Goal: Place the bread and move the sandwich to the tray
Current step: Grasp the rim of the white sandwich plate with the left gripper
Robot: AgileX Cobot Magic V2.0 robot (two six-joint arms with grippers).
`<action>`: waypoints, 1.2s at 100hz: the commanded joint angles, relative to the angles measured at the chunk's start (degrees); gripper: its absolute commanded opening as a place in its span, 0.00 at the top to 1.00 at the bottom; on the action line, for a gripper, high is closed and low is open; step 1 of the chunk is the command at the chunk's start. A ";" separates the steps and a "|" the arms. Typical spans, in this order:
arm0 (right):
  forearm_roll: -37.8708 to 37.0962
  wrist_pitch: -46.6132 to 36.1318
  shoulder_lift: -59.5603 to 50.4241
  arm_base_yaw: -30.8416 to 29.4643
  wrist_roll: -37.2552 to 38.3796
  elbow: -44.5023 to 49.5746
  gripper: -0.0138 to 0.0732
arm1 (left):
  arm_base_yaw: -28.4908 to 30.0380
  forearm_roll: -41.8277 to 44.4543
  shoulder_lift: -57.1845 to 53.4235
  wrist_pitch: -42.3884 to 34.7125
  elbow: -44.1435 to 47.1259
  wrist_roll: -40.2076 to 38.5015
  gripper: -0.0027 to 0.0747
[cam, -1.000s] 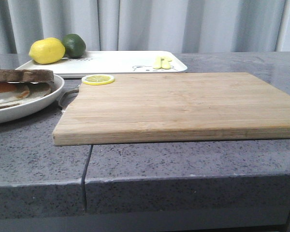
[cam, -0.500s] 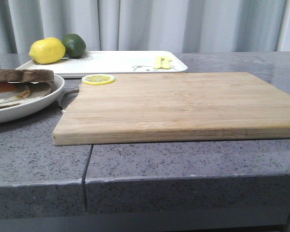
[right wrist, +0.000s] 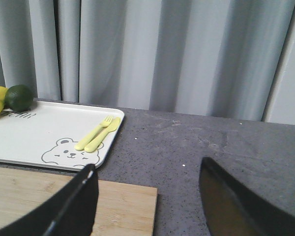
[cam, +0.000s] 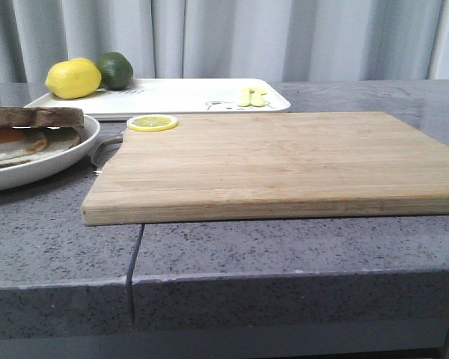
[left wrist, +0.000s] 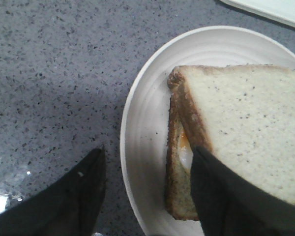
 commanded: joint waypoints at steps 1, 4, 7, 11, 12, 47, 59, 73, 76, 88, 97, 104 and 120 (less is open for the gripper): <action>-0.02 -4.13 -0.16 -0.45 -0.03 -1.46 0.32 | 0.15 -1.22 0.44 -3.03 -2.09 -0.43 0.49; -0.02 -4.13 -0.16 -0.45 -0.03 -1.46 0.32 | 0.15 -1.22 1.06 -3.05 -2.09 -0.43 0.49; -0.02 -4.13 -0.16 -0.45 -0.03 -1.46 0.32 | 0.15 -1.22 1.54 -3.16 -2.09 -0.43 0.49; -0.02 -4.13 -0.16 -0.45 -0.03 -1.46 0.32 | 0.15 -1.22 2.33 -3.45 -2.09 -0.43 0.49; -0.02 -4.13 -0.16 -0.45 -0.03 -1.46 0.32 | 0.15 -1.22 2.46 -3.55 -2.09 -0.43 0.49; -0.02 -4.13 -0.16 -0.45 -0.03 -1.46 0.32 | 0.15 -1.63 6.84 -5.20 -2.09 -0.43 0.49; -0.02 -4.13 -0.16 -0.45 -0.03 -1.46 0.32 | 0.15 -2.81 8.13 -5.77 -2.09 -0.43 0.49; -0.02 -4.24 -0.16 -0.45 -0.03 -1.46 0.32 | 0.15 -4.22 9.38 -6.30 -2.09 -0.43 0.49; -0.02 -4.24 -0.16 -0.45 -0.03 -1.46 0.32 | 0.15 -4.22 9.54 -6.30 -2.09 -0.43 0.49; -0.02 -4.30 -0.16 -0.45 -0.03 -1.46 0.32 | 0.15 -4.22 10.04 -6.54 -2.09 -0.43 0.49; -0.02 -4.31 -0.16 -0.45 -0.03 -1.46 0.32 | 0.15 -4.22 10.40 -6.66 -2.09 -0.43 0.49; -0.02 -4.36 -0.16 -0.45 -0.03 -1.46 0.32 | 0.15 -4.22 10.40 -6.77 -2.09 -0.43 0.49; -0.02 -4.41 -0.16 -0.45 -0.03 -1.46 0.32 | 0.15 -4.22 10.40 -7.40 -2.09 -0.43 0.63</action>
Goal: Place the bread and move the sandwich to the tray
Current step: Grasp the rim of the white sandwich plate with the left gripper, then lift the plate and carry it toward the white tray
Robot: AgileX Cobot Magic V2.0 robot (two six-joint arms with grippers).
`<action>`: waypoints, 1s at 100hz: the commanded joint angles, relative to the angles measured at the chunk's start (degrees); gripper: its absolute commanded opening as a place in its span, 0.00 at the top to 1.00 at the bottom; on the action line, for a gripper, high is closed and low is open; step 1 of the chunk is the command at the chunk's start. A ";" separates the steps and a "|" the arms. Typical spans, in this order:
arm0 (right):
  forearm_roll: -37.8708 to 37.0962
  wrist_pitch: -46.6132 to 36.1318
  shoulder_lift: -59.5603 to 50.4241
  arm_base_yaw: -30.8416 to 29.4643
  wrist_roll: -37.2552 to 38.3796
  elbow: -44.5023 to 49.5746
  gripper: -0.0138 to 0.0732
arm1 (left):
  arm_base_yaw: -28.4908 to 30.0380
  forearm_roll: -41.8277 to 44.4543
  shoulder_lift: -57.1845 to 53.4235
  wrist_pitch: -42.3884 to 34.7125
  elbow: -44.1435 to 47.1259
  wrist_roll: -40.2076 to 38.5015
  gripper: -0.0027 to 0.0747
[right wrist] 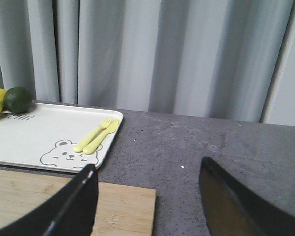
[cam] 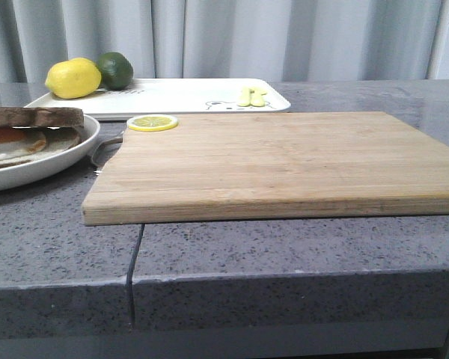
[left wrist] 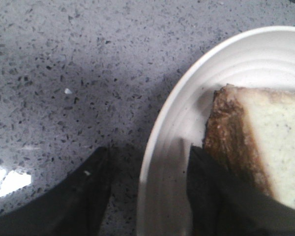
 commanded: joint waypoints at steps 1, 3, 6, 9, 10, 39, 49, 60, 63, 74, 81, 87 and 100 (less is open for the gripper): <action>-0.02 -4.03 -0.16 -0.45 -0.03 -1.46 0.32 | 0.15 -1.13 -1.02 -1.61 -1.50 -0.43 0.65; -0.02 -4.03 -0.16 -0.45 -0.03 -1.46 0.32 | 0.15 -1.13 -1.02 -1.61 -1.50 -0.43 0.68; -0.02 -4.08 -0.16 -0.45 -0.03 -1.46 0.32 | 0.15 -1.13 -1.02 -1.61 -1.50 -0.43 0.71; -0.02 -4.08 -0.16 -0.45 -0.03 -1.46 0.32 | 0.15 -1.13 -1.02 -1.61 -1.50 -0.43 0.75; -0.02 -4.08 -0.16 -0.45 -0.03 -1.46 0.32 | 0.15 -1.13 -1.02 -1.61 -1.50 -0.43 0.77; -0.02 -4.08 -0.16 -0.45 -0.03 -1.46 0.32 | 0.15 -1.29 -1.02 -1.61 -1.50 -0.43 0.99; -0.02 -4.14 -0.16 -0.45 -0.03 -1.46 0.32 | 0.15 -2.20 -1.02 -1.61 -1.59 -0.43 0.99; -0.02 -4.14 -0.16 -0.45 -0.03 -1.46 0.32 | 0.15 -4.10 -1.68 -1.15 -2.55 -0.43 0.99; -0.02 -4.14 -0.16 -0.45 -0.03 -1.46 0.32 | 0.15 -4.55 -2.06 -1.10 -3.08 -0.43 0.99; -0.02 -4.30 -0.16 -0.45 -0.03 -1.46 0.32 | 0.45 -5.83 -3.68 -0.45 -4.50 -0.43 0.99; -0.02 -4.82 -0.16 -0.45 -0.03 -1.46 0.32 | 1.10 -7.37 -4.91 0.73 -5.64 -0.43 0.99; -0.02 -5.25 -0.16 -0.45 -0.03 -1.46 0.32 | 1.51 -8.55 -6.04 1.44 -6.54 -0.43 0.99; -0.02 -5.45 -0.16 -0.45 -0.03 -1.46 0.32 | 1.73 -9.91 -7.27 3.52 -9.11 -0.43 0.99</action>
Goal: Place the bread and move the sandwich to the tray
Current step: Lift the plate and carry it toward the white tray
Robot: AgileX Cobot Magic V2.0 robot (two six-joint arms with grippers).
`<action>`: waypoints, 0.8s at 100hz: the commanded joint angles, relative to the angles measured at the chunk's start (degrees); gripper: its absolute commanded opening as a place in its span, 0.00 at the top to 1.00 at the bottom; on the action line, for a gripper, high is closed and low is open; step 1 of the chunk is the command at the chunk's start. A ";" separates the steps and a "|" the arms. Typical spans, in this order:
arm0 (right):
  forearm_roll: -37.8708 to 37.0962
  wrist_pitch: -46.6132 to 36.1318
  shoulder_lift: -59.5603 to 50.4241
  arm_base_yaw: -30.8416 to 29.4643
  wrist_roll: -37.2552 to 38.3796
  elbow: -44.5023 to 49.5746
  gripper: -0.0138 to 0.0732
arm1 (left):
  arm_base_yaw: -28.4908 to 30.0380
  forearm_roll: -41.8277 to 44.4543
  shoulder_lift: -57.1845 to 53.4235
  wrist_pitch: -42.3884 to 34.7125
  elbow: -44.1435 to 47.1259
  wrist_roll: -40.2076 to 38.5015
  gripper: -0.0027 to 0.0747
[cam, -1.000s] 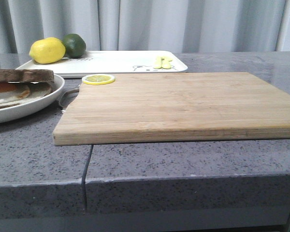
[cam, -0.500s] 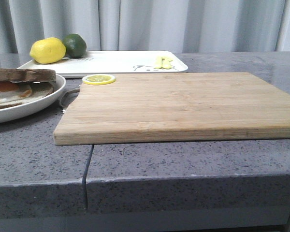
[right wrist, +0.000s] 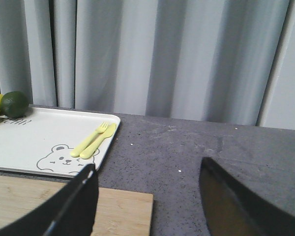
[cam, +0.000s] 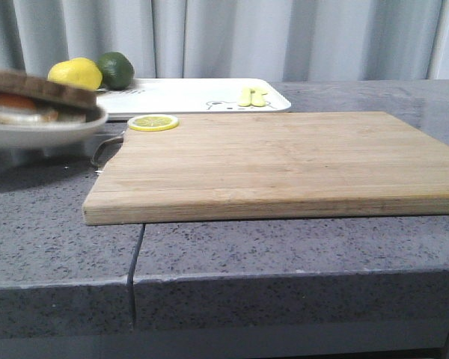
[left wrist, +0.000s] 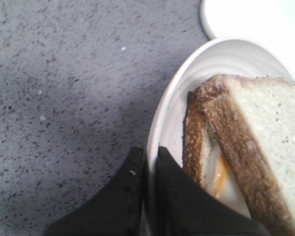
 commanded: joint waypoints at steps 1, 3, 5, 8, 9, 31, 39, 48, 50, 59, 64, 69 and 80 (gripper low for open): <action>-0.02 -4.28 -0.16 -0.45 -0.03 -1.46 0.32 | 0.18 -4.24 -2.77 -1.41 -3.76 -0.43 0.99; -0.02 -4.28 -0.16 -0.45 -0.03 -1.46 0.32 | 0.18 -4.68 -2.77 -1.12 -4.35 0.00 0.99; -0.02 -4.28 -0.16 -0.45 -0.03 -1.46 0.32 | 0.18 -5.15 -2.77 -0.95 -4.64 0.00 0.99; -0.02 -4.28 -0.16 -0.45 -0.03 -1.46 0.32 | 0.18 -7.03 -2.77 -0.77 -5.10 1.07 0.99; -0.02 -4.28 -0.16 -0.45 -0.03 -1.46 0.32 | 0.18 -8.02 -2.77 -0.66 -5.22 1.28 0.99; -0.02 -4.28 -0.16 -0.45 -0.03 -1.46 0.32 | 0.18 -25.76 -1.88 -1.43 -5.98 11.78 0.99; -0.02 -4.32 -0.16 -0.45 -0.03 -1.46 0.32 | 0.18 -29.39 -0.30 -1.43 -6.45 14.11 0.99; -0.02 -4.32 -0.16 -0.45 -0.03 -1.46 0.32 | -0.04 -29.92 2.43 -0.74 -8.45 14.31 0.99; -0.02 -4.32 -0.16 -0.45 -0.03 -1.46 0.32 | -0.24 -29.92 3.10 -0.45 -9.05 14.41 0.99; -0.02 -4.32 -0.16 -0.45 -0.03 -1.46 0.32 | -1.32 -29.92 5.96 -0.19 -12.26 14.43 0.99; -0.02 -4.32 -0.16 -0.45 -0.03 -1.46 0.32 | -2.19 -29.56 7.47 -0.19 -14.34 14.43 0.99; -0.02 -4.32 -0.16 -0.45 -0.03 -1.46 0.32 | -3.08 -29.47 9.00 -0.19 -16.57 14.43 0.99; -0.02 -4.24 -0.16 -0.45 -0.03 -1.46 0.32 | -4.97 -29.15 12.90 -0.11 -22.32 14.43 0.99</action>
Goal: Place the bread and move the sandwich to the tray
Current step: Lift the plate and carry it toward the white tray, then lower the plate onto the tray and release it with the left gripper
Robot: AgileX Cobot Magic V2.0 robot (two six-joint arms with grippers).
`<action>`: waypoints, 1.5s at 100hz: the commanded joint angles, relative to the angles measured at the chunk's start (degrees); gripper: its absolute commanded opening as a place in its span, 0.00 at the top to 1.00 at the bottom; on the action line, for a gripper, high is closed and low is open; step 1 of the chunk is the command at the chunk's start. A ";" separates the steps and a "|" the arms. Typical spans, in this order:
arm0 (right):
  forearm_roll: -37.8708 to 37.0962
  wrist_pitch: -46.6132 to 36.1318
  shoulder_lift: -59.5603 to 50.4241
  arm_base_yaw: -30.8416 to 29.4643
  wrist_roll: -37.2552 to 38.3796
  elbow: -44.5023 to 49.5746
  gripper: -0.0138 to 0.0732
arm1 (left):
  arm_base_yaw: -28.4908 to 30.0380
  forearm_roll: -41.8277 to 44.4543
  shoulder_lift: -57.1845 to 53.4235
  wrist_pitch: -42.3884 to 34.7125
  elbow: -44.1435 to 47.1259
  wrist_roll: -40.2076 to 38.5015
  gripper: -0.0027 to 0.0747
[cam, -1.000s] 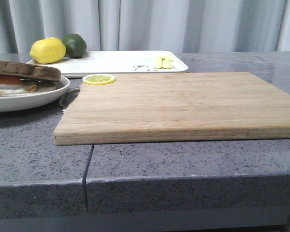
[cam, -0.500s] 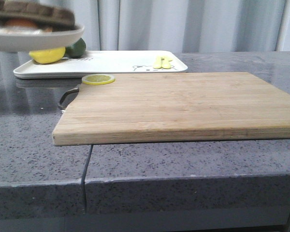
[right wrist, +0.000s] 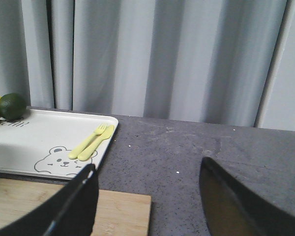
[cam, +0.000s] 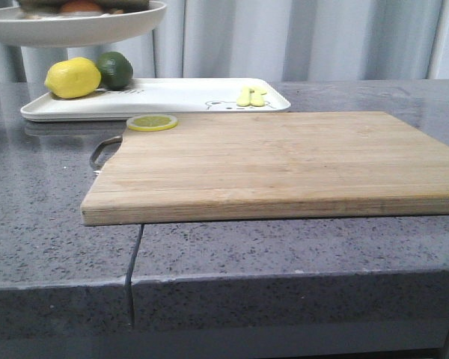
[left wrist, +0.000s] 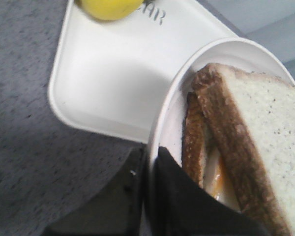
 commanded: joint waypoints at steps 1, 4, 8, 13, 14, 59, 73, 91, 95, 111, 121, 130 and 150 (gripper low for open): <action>-0.06 -3.84 -0.16 -0.45 -0.03 -1.46 0.32 | -1.70 -4.17 0.57 -1.38 -6.19 -0.29 0.99; -0.06 -3.84 -0.16 -0.45 -0.03 -1.46 0.32 | -2.15 -4.17 1.62 -1.33 -8.00 -0.29 0.99; -0.06 -3.84 -0.16 -0.45 -0.03 -1.46 0.32 | -2.82 -4.17 3.24 -1.23 -9.84 -0.29 0.99; -0.06 -3.84 -0.16 -0.45 -0.03 -1.46 0.32 | -3.52 -3.75 5.18 -0.93 -12.81 -0.29 0.99; -0.06 -3.84 -0.16 -0.45 -0.03 -1.46 0.32 | -3.81 -3.61 5.75 -0.88 -13.18 -0.29 0.99; -0.06 -3.89 -0.16 -0.45 -0.03 -1.46 0.32 | -6.85 -3.11 22.42 3.32 -33.48 -1.36 0.99; -0.06 -3.89 -0.16 -0.45 -0.03 -1.46 0.32 | -6.85 -3.11 25.91 3.54 -37.43 -1.88 0.99; -0.06 -3.89 -0.16 -0.45 -0.03 -1.46 0.32 | -7.13 -3.11 29.33 3.59 -40.73 -2.27 0.99; -0.06 -3.89 -0.16 -0.45 -0.03 -1.46 0.32 | -7.36 -3.11 30.04 3.59 -41.31 -2.27 0.99; -0.06 -3.89 -0.16 -0.45 -0.03 -1.46 0.32 | -8.58 -2.84 32.28 3.59 -42.53 -2.27 0.99; -0.06 -3.89 -0.09 -0.45 -0.03 -1.46 0.32 | -8.46 -2.39 32.47 2.95 -42.53 -2.27 0.99; -0.06 -3.89 -0.09 -0.45 -0.03 -1.46 0.32 | -8.46 -2.39 33.07 2.63 -43.09 -2.36 0.99; -0.06 -3.81 -0.09 -0.45 -0.03 -1.46 0.32 | -8.46 -2.02 34.24 2.56 -43.11 -2.36 0.99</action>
